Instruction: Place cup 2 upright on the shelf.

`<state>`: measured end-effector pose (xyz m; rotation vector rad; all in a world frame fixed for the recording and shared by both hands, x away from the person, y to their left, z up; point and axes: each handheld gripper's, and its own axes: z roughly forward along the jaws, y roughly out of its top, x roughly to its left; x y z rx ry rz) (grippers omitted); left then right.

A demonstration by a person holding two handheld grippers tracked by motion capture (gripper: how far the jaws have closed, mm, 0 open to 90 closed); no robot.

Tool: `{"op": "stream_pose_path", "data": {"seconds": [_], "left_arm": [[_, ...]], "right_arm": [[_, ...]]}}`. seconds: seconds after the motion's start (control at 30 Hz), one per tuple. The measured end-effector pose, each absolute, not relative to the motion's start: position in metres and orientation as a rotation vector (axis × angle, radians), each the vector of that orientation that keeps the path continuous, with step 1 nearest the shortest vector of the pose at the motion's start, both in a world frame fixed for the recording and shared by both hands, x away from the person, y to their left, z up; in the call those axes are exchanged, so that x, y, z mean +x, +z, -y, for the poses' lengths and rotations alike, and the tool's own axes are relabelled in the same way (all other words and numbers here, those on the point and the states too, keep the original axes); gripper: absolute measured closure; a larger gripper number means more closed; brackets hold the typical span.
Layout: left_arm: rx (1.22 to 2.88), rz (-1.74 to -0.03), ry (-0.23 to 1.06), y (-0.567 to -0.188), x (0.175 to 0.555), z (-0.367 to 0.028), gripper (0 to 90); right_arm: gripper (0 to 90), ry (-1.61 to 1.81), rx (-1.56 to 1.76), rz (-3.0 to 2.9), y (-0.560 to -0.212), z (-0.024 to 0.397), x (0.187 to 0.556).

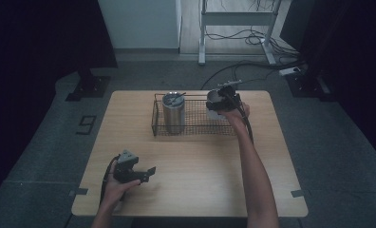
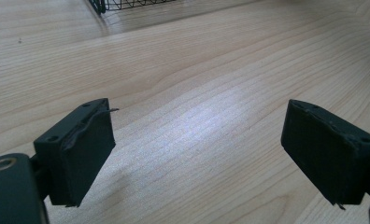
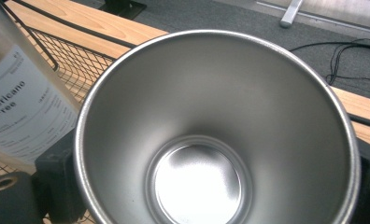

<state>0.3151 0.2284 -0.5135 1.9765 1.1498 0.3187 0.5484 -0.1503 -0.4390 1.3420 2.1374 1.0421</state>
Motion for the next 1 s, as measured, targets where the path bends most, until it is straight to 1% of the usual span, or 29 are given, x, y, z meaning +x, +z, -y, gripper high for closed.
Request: {"op": "stream_pose_path", "data": {"seconds": [1.0], "left_arm": [[1.98, -1.161, 0.318, -0.517, 0.314, -0.231, 9.8]], "right_arm": [[6.9, 0.95, 1.383, -2.201, -0.472, 0.15, 0.555]]}}
